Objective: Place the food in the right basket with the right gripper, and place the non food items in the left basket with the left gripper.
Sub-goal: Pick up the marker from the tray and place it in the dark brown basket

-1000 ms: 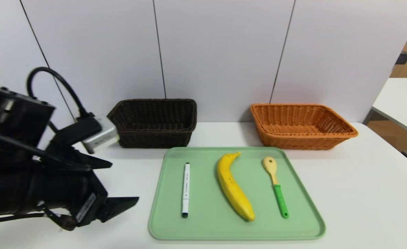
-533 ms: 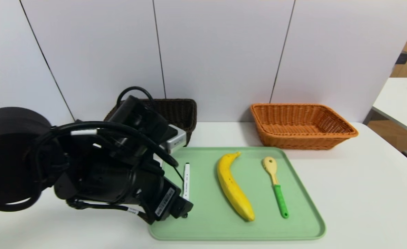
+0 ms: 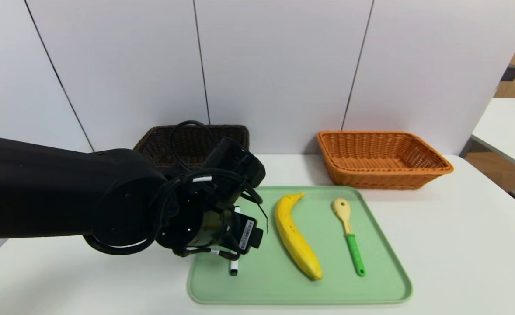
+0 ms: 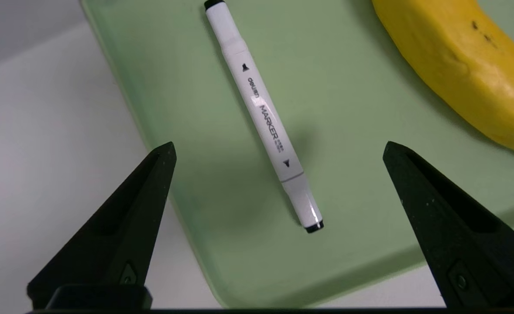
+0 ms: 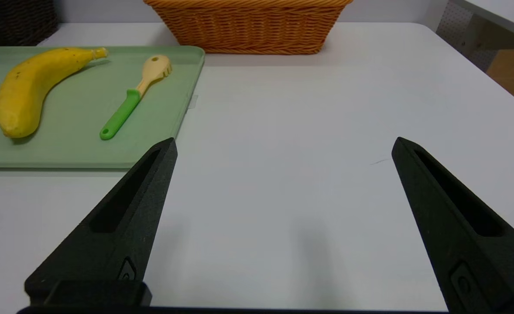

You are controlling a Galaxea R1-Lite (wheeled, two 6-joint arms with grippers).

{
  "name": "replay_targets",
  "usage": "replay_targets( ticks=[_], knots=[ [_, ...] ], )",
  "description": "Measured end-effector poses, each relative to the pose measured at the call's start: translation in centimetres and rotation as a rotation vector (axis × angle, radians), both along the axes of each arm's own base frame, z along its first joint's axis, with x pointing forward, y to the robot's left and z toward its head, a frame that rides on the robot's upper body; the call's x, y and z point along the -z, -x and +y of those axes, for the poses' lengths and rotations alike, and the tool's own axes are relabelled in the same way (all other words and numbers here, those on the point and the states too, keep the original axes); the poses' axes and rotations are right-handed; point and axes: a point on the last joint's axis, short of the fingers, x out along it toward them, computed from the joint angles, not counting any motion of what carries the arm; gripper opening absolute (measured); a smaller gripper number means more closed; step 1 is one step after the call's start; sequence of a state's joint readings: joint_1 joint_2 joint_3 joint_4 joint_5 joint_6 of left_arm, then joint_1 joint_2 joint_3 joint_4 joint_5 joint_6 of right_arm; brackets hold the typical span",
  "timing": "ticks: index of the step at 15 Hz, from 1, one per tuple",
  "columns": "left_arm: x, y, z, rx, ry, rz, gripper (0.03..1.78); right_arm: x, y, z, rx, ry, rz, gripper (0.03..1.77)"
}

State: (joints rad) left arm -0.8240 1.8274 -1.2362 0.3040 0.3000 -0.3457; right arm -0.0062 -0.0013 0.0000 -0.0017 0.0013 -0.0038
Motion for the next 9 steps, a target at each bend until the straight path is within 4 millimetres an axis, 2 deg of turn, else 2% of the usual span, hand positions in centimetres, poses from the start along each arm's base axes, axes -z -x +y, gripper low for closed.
replay_targets(
  ticks=[6, 9],
  knots=[
    [1.3, -1.3, -1.8, -0.151, 0.084, 0.031, 1.69, 0.0, 0.0, 0.0, 0.0, 0.0, 0.001, 1.7],
    [1.8, -1.9, -1.8, -0.175, 0.078, 0.039, 1.69, 0.0, 0.0, 0.0, 0.0, 0.0, 0.0, 1.7]
  ],
)
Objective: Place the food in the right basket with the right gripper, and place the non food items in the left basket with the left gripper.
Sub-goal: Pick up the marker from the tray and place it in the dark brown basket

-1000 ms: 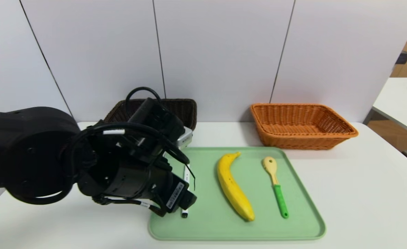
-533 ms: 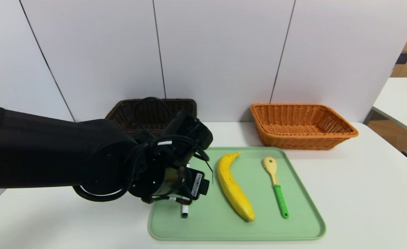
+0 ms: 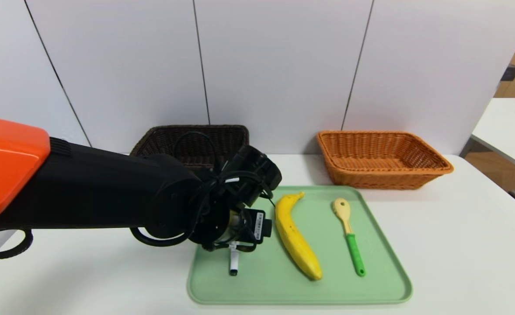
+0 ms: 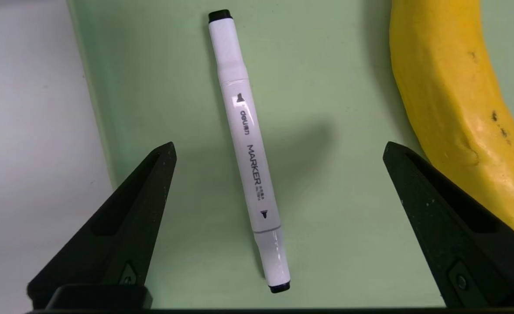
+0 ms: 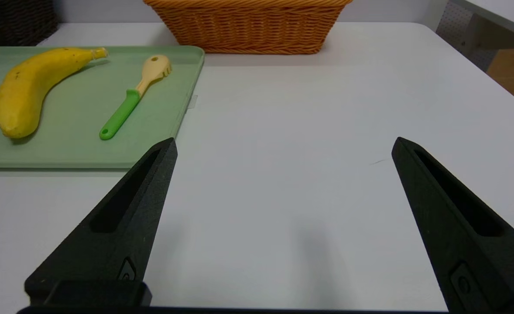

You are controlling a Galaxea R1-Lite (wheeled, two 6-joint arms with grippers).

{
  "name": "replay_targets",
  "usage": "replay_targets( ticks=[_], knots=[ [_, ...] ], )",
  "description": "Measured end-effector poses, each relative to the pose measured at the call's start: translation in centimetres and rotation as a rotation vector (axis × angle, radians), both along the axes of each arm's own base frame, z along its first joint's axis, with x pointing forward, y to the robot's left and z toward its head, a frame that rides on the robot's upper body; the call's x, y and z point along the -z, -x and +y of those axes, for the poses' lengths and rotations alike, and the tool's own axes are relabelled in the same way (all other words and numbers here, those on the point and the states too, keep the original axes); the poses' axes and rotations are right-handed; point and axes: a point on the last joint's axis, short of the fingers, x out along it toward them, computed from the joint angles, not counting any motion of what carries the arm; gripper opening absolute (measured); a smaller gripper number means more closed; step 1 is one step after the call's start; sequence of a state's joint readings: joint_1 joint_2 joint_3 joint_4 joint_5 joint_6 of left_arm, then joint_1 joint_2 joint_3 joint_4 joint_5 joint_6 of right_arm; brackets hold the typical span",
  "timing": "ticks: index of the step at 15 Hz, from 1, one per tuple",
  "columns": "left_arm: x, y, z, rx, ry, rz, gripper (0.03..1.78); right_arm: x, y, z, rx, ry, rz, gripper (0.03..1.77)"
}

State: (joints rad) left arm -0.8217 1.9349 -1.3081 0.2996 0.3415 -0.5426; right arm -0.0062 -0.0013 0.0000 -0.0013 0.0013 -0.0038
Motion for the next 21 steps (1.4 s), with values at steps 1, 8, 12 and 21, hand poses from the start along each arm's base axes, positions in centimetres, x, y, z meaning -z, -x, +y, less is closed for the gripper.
replay_targets(
  ticks=[1, 8, 12, 21],
  knots=[
    [0.2, -0.2, 0.1, -0.004, -0.006, 0.003, 1.69, 0.0, 0.0, 0.0, 0.0, 0.0, 0.0, 1.7],
    [1.6, -0.9, 0.2, -0.014, -0.039, 0.037, 1.69, 0.0, 0.0, 0.0, 0.0, 0.0, 0.0, 1.7],
    [1.8, -0.9, 0.1, -0.012, -0.041, 0.044, 1.69, 0.0, 0.0, 0.0, 0.0, 0.0, 0.0, 1.7],
    [2.2, -0.8, 0.3, -0.011, -0.066, 0.071, 1.69, 0.0, 0.0, 0.0, 0.0, 0.0, 0.0, 1.7]
  ],
)
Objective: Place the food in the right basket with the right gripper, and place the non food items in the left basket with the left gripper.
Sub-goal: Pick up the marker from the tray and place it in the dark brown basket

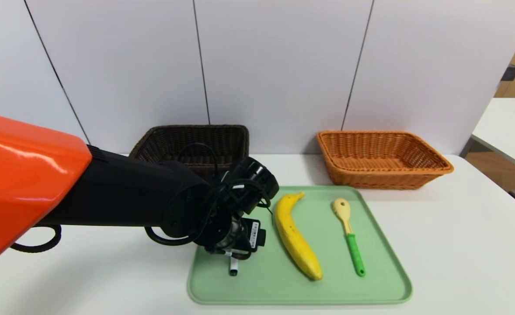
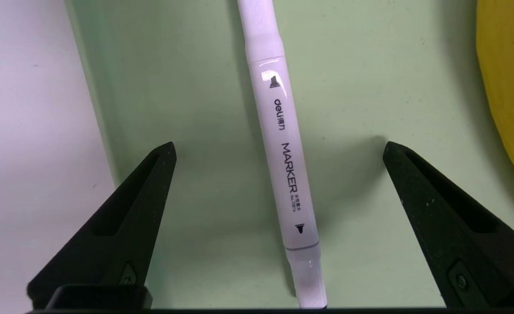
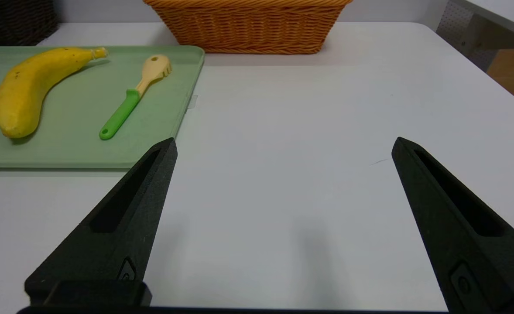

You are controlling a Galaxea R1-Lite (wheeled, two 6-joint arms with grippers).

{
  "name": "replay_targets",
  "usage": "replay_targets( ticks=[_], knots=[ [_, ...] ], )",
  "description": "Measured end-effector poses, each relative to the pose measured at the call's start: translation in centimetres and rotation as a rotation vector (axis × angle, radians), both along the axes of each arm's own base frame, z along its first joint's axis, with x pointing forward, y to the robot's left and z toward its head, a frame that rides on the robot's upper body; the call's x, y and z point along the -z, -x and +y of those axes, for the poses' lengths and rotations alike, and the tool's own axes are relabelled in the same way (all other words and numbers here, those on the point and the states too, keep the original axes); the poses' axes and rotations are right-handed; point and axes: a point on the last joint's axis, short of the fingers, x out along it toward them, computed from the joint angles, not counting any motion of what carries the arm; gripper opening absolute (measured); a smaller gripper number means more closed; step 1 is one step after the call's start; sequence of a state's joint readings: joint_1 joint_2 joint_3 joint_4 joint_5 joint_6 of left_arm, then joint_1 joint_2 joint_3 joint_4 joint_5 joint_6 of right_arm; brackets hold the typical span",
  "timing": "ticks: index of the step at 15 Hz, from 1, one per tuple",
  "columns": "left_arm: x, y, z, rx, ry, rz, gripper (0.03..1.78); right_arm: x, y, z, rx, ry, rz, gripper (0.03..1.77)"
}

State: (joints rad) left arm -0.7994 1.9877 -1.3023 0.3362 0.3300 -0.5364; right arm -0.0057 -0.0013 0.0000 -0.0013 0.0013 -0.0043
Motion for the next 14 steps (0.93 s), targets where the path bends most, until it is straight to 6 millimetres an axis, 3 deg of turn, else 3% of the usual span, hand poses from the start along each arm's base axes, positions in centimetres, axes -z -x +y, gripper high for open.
replay_targets(
  ticks=[4, 8, 11, 12, 14],
  knots=[
    [0.06, 0.04, 0.03, -0.002, -0.005, 0.004, 1.68, 0.0, 0.0, 0.0, 0.0, 0.0, 0.0, 1.7],
    [0.02, 0.02, 0.01, -0.001, -0.004, 0.002, 1.04, 0.0, 0.0, 0.0, 0.0, 0.0, 0.0, 1.7],
    [0.0, 0.03, -0.02, -0.001, -0.003, 0.001, 0.71, 0.0, 0.0, 0.0, 0.0, 0.0, 0.0, 1.7],
    [0.01, 0.03, -0.02, -0.001, -0.003, 0.002, 0.19, 0.0, 0.0, 0.0, 0.0, 0.0, 0.0, 1.7],
    [-0.01, 0.05, -0.02, -0.001, -0.003, 0.002, 0.16, 0.0, 0.0, 0.0, 0.0, 0.0, 0.0, 1.7]
  ],
)
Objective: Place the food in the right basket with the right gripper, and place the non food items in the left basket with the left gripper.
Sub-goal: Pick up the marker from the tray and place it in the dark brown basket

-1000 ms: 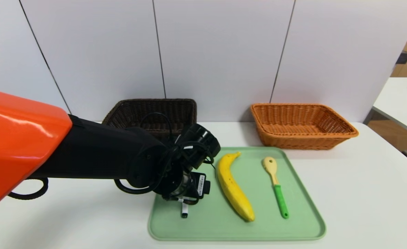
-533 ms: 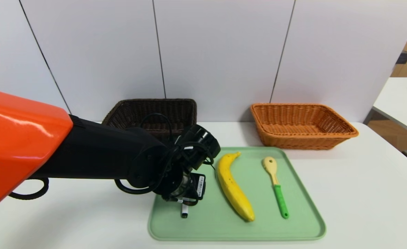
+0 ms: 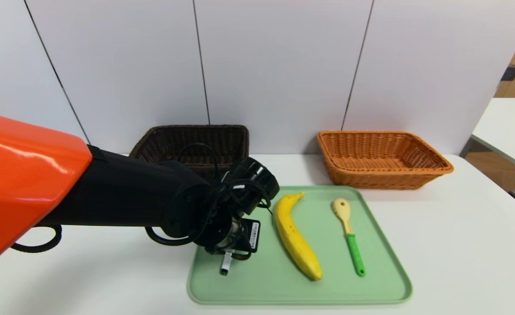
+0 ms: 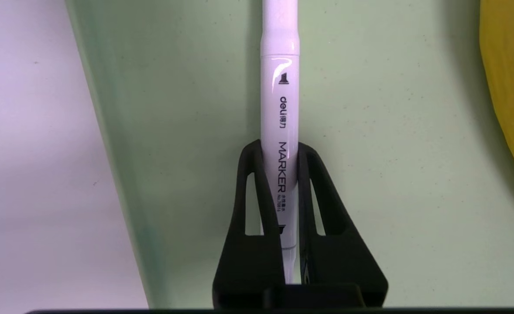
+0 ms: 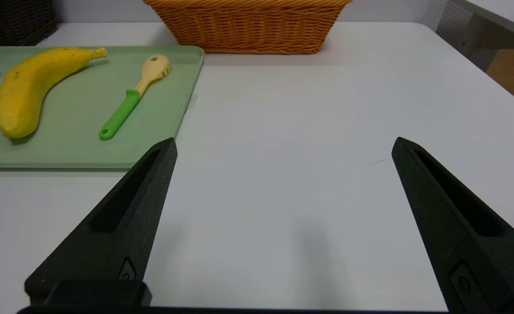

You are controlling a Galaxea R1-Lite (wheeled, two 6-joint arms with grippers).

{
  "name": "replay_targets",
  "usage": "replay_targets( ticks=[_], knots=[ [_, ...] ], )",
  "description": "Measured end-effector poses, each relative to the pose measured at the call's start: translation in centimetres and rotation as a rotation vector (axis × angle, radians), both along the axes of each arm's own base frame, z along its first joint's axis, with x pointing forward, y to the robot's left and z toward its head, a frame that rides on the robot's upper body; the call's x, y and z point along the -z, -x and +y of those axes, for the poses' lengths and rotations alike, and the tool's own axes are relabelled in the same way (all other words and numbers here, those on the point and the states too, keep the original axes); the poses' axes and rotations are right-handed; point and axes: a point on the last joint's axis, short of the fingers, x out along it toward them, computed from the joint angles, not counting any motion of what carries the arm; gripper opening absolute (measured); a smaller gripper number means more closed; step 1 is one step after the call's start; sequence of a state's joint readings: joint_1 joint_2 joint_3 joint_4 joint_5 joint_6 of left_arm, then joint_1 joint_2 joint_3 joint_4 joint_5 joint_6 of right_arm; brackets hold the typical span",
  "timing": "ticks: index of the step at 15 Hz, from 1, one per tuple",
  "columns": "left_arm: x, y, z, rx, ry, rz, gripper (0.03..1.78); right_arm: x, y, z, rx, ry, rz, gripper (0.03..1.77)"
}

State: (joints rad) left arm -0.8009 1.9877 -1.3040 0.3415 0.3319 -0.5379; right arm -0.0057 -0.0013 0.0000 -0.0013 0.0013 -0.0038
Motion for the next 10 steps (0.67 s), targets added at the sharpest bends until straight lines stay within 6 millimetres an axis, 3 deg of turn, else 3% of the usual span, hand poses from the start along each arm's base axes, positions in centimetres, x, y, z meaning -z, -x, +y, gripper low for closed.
replay_targets(
  ticks=[5, 10],
  knots=[
    [-0.4, 0.1, 0.1, -0.002, 0.008, -0.008, 0.16, 0.0, 0.0, 0.0, 0.0, 0.0, 0.0, 1.7],
    [-4.2, 0.8, 1.8, -0.021, 0.082, -0.087, 0.16, 0.0, 0.0, 0.0, 0.0, 0.0, 0.0, 1.7]
  ],
)
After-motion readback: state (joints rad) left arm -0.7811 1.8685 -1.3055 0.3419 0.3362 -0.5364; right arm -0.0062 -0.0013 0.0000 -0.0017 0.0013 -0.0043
